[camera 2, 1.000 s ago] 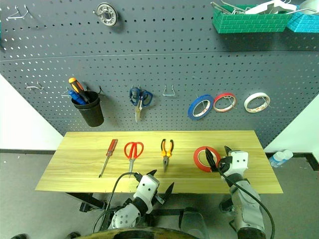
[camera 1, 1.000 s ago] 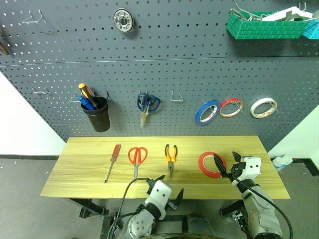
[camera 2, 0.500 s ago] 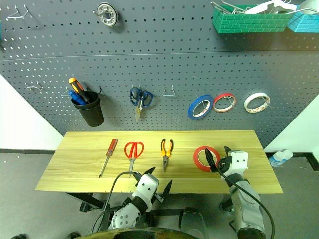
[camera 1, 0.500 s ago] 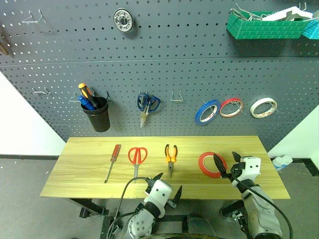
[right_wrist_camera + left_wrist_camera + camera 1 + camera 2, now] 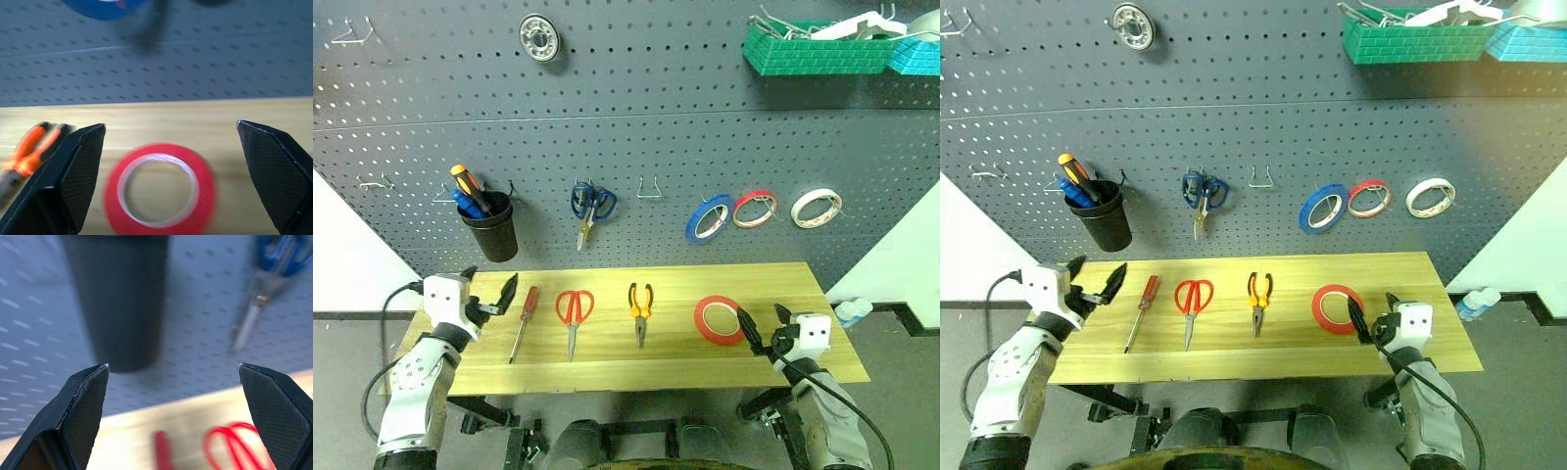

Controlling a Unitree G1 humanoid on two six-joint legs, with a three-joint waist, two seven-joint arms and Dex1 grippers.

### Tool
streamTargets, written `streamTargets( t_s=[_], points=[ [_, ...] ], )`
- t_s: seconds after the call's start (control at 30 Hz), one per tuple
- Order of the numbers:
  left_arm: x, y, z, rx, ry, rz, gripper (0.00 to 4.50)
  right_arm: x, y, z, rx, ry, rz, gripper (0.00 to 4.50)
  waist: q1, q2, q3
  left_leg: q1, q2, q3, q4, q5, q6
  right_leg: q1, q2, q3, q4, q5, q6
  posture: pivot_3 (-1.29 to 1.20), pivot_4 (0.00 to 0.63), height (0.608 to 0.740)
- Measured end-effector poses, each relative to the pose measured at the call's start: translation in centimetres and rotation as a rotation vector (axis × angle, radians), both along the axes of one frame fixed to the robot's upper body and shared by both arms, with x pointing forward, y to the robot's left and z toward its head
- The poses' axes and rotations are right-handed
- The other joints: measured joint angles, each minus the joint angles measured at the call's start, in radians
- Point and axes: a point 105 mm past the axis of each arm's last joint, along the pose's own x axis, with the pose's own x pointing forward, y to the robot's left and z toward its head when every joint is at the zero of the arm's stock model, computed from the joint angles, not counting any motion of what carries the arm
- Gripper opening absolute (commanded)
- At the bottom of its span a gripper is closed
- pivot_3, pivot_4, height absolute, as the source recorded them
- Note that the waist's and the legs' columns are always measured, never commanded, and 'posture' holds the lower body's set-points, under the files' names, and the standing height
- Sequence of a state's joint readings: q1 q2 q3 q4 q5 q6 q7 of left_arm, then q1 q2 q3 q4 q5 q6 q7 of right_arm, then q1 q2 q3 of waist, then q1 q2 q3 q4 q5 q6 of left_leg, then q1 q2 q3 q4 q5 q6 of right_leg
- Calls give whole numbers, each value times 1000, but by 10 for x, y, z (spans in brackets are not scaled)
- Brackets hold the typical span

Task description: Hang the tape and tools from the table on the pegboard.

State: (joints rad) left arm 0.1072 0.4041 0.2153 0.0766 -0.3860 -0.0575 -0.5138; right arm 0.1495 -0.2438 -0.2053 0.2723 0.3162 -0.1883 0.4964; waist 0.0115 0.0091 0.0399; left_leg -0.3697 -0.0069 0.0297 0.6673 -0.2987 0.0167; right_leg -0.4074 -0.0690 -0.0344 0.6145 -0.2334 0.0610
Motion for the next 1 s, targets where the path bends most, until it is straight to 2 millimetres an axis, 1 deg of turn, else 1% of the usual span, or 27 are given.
streamTargets(
  t_s=[0.1,0.17,0.27,0.33,0.4,0.47,0.5,0.6,0.7,0.9,1.0],
  points=[
    [-3,-21,-7,-58,10,-77,4421,0,0,0,0,-2,2,4500,2,-3,-2,1,-2,1,0,0,0,0,-4,2,0,0,0,4,0,740],
    [-7,-44,-15,-106,32,-141,4421,0,0,0,0,-1,2,4500,2,-4,-2,1,-2,1,0,0,0,0,-7,2,0,1,1,3,0,740],
    [-19,-85,-26,-138,69,-265,4421,0,0,0,0,-1,1,4500,1,-4,-3,2,-2,1,0,0,0,0,-8,2,1,1,1,2,0,740],
    [-33,-117,-38,-151,114,-354,4421,0,0,0,0,0,0,4500,0,-1,-4,2,-2,1,-1,-1,0,0,-8,2,0,0,2,1,0,740],
    [-52,-153,-53,-181,181,-443,4421,0,0,0,0,1,1,4500,-1,-1,-4,2,-2,1,-1,-1,0,0,-8,2,0,0,2,-1,0,740],
    [-69,-177,-64,-207,234,-506,4421,0,1,0,0,1,1,4500,0,-2,-3,1,-2,1,-1,-1,0,-1,-7,2,1,-2,5,-2,0,740],
    [-75,-185,-68,-218,251,-522,4421,0,1,0,0,1,2,4500,0,-2,-3,1,-2,1,-1,-1,0,-1,-7,2,1,-2,6,-2,0,740],
    [-87,-200,-72,-194,257,-562,4421,0,1,0,1,2,1,4500,0,-1,-3,1,-1,1,-1,-1,0,-1,-7,2,1,-2,6,-4,0,740],
    [-93,-206,-72,-189,250,-570,4421,0,1,-1,1,2,1,4500,0,1,-2,1,-1,1,0,-1,0,-1,-7,1,1,-2,6,-2,0,740],
    [-94,-208,-72,-166,240,-568,4421,0,1,0,1,0,2,4500,1,3,-1,0,-1,1,0,-1,0,-2,-7,1,0,-3,6,-3,0,740],
    [-91,-203,-71,-146,227,-548,4421,0,1,0,0,1,0,4500,1,3,-1,-1,-1,1,0,-1,0,-2,-7,1,0,-3,6,-5,0,740]
  ],
)
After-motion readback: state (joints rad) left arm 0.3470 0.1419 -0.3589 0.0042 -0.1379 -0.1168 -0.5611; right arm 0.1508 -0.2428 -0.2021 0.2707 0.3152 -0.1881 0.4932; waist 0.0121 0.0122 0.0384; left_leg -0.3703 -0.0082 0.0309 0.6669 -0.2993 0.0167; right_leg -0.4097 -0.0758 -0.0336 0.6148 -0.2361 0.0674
